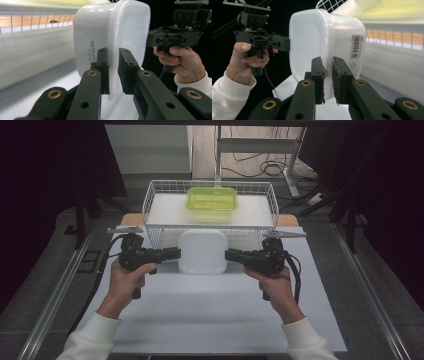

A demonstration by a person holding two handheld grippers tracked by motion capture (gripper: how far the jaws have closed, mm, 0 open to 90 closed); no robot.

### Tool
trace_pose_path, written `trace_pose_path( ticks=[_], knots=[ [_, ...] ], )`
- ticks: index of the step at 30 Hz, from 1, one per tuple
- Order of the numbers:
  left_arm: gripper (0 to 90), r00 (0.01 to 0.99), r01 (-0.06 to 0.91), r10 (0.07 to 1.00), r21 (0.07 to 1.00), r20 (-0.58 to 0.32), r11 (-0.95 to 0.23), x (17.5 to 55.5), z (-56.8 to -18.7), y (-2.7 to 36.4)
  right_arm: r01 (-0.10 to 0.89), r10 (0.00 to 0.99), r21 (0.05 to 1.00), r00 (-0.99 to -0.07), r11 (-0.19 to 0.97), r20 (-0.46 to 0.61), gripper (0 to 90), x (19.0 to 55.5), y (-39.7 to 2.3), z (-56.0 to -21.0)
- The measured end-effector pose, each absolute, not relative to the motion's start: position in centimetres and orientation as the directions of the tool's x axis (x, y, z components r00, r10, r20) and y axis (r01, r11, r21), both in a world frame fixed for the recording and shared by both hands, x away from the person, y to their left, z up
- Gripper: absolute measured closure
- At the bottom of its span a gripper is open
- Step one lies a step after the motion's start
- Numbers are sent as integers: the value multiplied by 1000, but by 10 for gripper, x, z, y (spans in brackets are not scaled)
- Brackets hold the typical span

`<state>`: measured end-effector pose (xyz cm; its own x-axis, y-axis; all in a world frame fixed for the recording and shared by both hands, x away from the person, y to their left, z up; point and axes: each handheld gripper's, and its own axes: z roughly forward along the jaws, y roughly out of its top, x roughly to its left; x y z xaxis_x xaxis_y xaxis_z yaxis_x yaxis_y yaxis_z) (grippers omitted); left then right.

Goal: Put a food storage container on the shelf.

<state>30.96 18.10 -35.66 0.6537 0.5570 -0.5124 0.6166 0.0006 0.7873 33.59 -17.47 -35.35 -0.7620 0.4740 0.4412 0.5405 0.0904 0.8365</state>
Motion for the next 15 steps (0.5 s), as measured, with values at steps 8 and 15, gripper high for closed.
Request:
trace_pose_path(
  ticks=[8,15],
  knots=[
    [799,672,596,547,803,-500,2,321,-338,178,514,483,854,-770,82,417,791,343,-178,-332],
    [799,684,581,542,814,-488,-1,339,-317,178,488,487,869,-779,77,395,791,355,-179,-313]
  ],
)
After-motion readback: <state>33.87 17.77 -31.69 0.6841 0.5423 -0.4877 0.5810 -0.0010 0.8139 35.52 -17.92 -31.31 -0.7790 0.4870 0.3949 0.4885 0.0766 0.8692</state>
